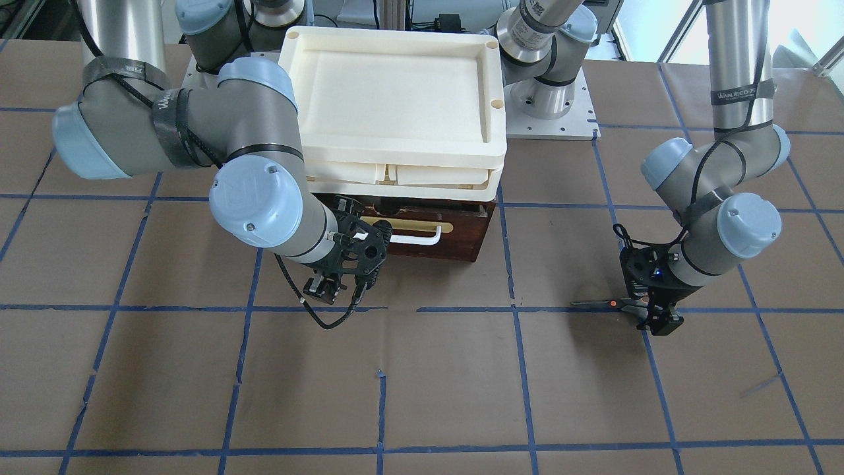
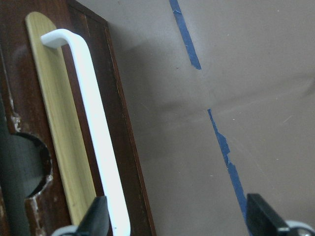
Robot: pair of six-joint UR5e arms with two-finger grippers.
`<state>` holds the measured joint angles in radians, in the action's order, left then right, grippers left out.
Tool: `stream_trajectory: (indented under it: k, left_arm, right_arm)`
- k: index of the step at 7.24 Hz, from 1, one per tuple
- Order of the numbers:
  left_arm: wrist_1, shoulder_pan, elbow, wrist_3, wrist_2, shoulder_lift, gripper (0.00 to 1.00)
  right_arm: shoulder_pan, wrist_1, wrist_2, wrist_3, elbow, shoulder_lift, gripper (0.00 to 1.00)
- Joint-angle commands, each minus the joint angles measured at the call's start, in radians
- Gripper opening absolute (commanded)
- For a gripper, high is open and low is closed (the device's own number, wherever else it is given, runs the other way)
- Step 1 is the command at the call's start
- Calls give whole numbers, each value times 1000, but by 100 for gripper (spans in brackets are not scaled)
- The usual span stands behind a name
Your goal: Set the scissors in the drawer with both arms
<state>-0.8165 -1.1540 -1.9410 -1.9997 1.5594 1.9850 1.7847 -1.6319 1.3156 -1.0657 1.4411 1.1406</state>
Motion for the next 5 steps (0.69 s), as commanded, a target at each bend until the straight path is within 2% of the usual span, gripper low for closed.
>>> stream_trajectory:
  k: [1,4,5]
  left_arm:
    - [-1,0,-7,-19,4,5,98]
    - [-3,0,-6,-8,-9,6,80]
    - [-3,0,-4,7,-10,6,78]
  right_arm:
    - [9,12,4,-16,1,-1,100]
    - [12,26,2,-16,5,-2,100]
    - [15,24,2,-28,13,-7,100]
